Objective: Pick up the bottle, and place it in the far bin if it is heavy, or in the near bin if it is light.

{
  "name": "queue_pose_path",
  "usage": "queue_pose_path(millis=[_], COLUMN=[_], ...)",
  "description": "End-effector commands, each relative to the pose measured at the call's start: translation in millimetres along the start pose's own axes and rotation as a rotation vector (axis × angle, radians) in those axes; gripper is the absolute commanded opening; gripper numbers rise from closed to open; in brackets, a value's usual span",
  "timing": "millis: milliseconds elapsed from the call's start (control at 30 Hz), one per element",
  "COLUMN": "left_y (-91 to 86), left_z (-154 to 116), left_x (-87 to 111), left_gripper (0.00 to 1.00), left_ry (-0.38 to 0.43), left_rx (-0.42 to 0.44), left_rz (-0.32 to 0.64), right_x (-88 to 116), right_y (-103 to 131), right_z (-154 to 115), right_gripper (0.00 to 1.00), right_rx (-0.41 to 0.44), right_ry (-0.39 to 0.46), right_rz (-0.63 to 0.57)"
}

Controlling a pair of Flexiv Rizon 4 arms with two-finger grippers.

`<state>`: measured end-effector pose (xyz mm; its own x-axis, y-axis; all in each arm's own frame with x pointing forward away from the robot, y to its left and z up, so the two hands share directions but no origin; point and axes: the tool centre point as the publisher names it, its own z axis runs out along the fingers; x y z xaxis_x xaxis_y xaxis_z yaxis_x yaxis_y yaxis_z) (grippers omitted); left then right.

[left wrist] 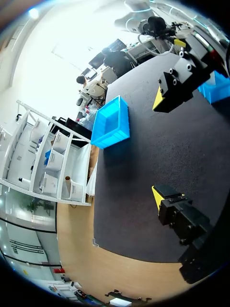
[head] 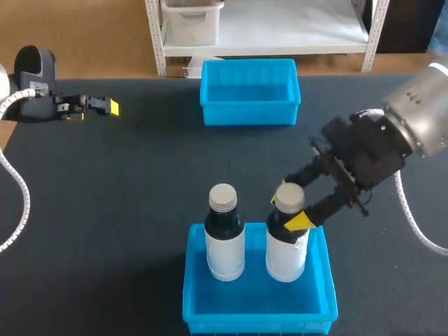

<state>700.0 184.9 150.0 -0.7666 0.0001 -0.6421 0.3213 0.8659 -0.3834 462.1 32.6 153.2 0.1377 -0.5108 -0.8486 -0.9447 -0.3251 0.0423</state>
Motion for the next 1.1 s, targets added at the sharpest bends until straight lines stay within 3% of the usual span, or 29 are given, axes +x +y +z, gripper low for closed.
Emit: queue_pose_path(millis=[33,567,667,733,767,800,1100], left_y=[0.0,0.0,0.0,0.0,0.0,0.0,0.0], left_z=[0,0,0,0,0,0,0], left_x=[0.0,0.0,0.0,0.0,0.0,0.0,0.0], left_gripper=[1.00,1.00,1.00,1.00,1.00,1.00,1.00], left_ry=[0.000,0.000,0.000,0.000,0.000,0.000,0.000], left_rx=[0.000,0.000,0.000,0.000,0.000,0.000,0.000], left_rz=[0.000,0.000,0.000,0.000,0.000,0.000,0.000], right_x=[5,18,21,22,23,23,27], right_y=[-6,-11,-12,-12,-13,-13,-17], right_z=[6,17,18,18,18,17,-3], right_gripper=[0.00,0.00,0.10,0.28,0.44,1.00,1.00], right_rx=[-0.016,-0.034,-0.034,-0.034,-0.034,-0.033,0.003], right_ry=[0.002,-0.007,-0.011,-0.013,-0.012,-0.010,-0.040], right_rz=[-0.016,-0.043,-0.035,-0.026,-0.020,-0.009,0.029])
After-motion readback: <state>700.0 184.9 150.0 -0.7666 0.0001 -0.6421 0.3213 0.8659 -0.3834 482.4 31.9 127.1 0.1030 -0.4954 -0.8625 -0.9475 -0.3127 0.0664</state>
